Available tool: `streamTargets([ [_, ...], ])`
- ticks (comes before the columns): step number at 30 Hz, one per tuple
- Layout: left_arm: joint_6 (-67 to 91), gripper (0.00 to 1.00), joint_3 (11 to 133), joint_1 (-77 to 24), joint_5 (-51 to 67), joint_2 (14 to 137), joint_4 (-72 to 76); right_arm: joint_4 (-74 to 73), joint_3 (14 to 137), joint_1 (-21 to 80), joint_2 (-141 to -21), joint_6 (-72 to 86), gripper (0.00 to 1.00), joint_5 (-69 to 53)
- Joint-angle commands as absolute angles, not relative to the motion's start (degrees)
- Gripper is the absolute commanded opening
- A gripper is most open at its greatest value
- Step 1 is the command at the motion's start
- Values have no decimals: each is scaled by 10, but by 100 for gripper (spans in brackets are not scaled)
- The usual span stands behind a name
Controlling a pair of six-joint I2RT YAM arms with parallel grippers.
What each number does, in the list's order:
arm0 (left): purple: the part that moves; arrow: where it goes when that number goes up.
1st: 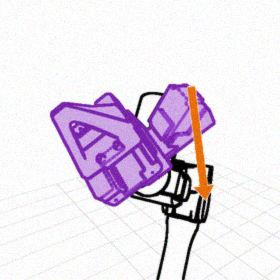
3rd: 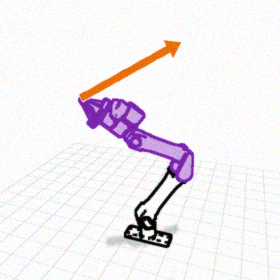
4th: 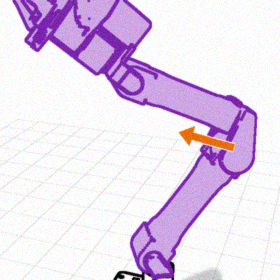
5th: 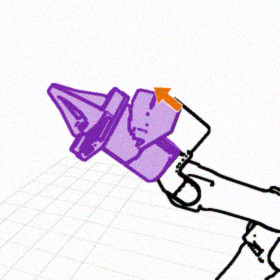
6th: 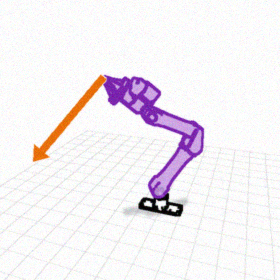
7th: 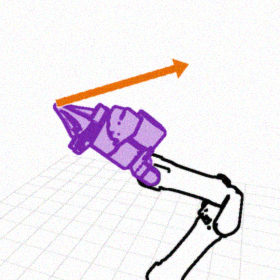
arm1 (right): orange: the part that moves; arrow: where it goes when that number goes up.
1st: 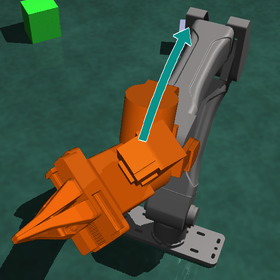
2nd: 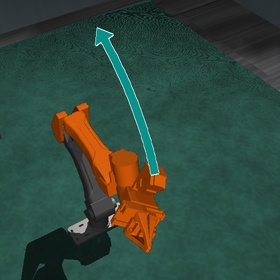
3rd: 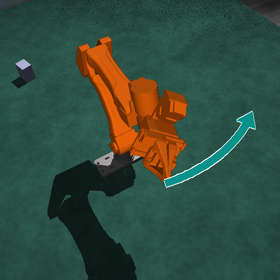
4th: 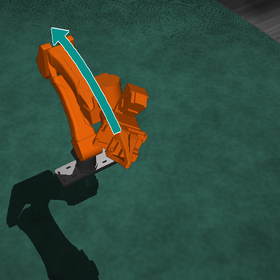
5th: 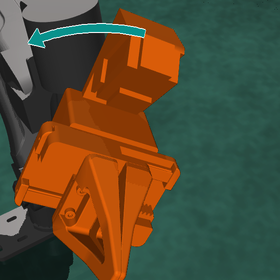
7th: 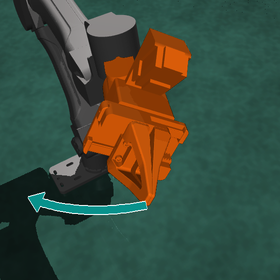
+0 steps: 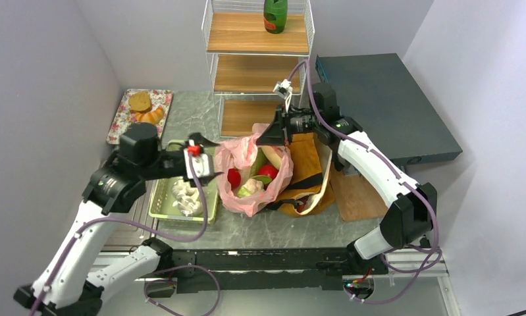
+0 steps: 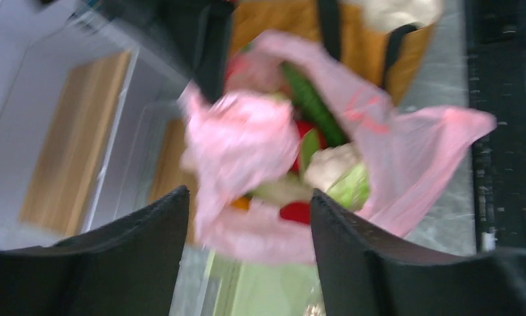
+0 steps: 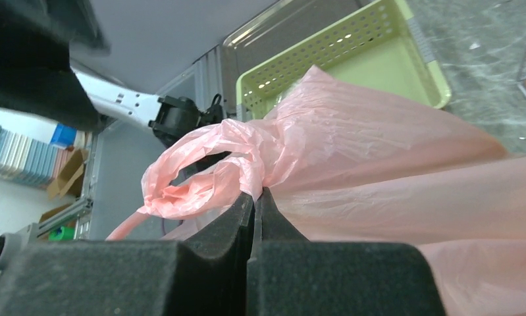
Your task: Untie the knot of the grocery bags and take out the mixed food
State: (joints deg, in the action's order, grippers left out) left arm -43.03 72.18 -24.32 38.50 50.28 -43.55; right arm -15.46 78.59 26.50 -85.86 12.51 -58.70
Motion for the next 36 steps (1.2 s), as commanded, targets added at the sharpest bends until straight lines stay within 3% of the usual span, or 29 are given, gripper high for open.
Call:
streamTargets([
  [1, -466, 62, 715, -368, 374, 556, -444, -124, 779, 294, -819, 129, 0, -594],
  [4, -512, 46, 675, -421, 336, 576, -417, -115, 783, 295, -812, 150, 0, -590],
  [8, -561, 47, 634, -453, 287, 629, -397, -91, 779, 296, -804, 183, 0, -586],
  [10, -576, 54, 630, -453, 274, 668, -401, -90, 778, 297, -803, 188, 0, -584],
  [15, -591, 88, 612, -455, 300, 698, -413, -99, 776, 298, -803, 176, 0, -576],
  [17, -567, 95, 601, -458, 301, 709, -395, -97, 773, 298, -804, 178, 0, -573],
  [23, -507, 93, 568, -459, 253, 764, -343, -102, 772, 300, -805, 171, 0, -568],
  [30, -478, 99, 565, -459, 243, 814, -368, -122, 771, 299, -809, 150, 0, -567],
  [32, -473, 86, 572, -459, 249, 822, -375, -124, 769, 300, -809, 145, 0, -565],
  [36, -471, 40, 593, -459, 256, 805, -385, -137, 764, 299, -806, 127, 0, -558],
])
